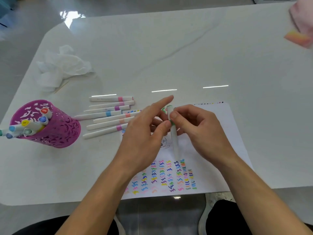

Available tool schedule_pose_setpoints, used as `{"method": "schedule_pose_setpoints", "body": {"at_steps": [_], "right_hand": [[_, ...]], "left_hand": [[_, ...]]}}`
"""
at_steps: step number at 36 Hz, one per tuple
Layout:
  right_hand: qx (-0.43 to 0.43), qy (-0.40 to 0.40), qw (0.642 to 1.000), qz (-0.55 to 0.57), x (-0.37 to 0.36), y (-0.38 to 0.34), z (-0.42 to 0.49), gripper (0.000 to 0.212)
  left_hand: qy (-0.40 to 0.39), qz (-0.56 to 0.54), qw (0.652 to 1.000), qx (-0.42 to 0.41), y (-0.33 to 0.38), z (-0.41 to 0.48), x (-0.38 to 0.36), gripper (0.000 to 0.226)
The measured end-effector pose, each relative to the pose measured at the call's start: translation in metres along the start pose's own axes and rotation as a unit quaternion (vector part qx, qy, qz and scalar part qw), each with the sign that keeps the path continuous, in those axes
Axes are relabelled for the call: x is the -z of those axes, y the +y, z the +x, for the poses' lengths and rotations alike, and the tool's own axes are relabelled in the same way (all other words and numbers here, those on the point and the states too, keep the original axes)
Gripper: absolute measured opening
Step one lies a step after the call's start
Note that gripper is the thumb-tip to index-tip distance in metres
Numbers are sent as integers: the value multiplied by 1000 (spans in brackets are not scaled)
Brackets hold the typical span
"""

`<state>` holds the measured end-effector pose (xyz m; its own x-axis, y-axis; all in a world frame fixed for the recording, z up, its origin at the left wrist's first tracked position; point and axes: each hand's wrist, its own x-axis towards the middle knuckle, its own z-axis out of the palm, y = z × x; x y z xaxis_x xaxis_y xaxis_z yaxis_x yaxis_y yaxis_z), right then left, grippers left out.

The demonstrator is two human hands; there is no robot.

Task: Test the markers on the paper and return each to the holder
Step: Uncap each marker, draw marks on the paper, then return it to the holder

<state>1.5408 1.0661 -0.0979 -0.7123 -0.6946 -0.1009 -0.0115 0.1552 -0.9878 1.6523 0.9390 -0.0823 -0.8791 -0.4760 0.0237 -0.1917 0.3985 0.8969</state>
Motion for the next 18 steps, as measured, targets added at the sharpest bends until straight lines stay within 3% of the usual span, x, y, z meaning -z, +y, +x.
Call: {"method": "schedule_pose_setpoints", "body": {"at_steps": [8,18], "right_hand": [[11,-33,996,-82,7,-3,-2,10],[59,-55,949,-305,16,-9,-4,23]], "left_hand": [[49,47,998,7,0,2,-3,18],[5,30,999,42,-4,-6,-1,14]]}}
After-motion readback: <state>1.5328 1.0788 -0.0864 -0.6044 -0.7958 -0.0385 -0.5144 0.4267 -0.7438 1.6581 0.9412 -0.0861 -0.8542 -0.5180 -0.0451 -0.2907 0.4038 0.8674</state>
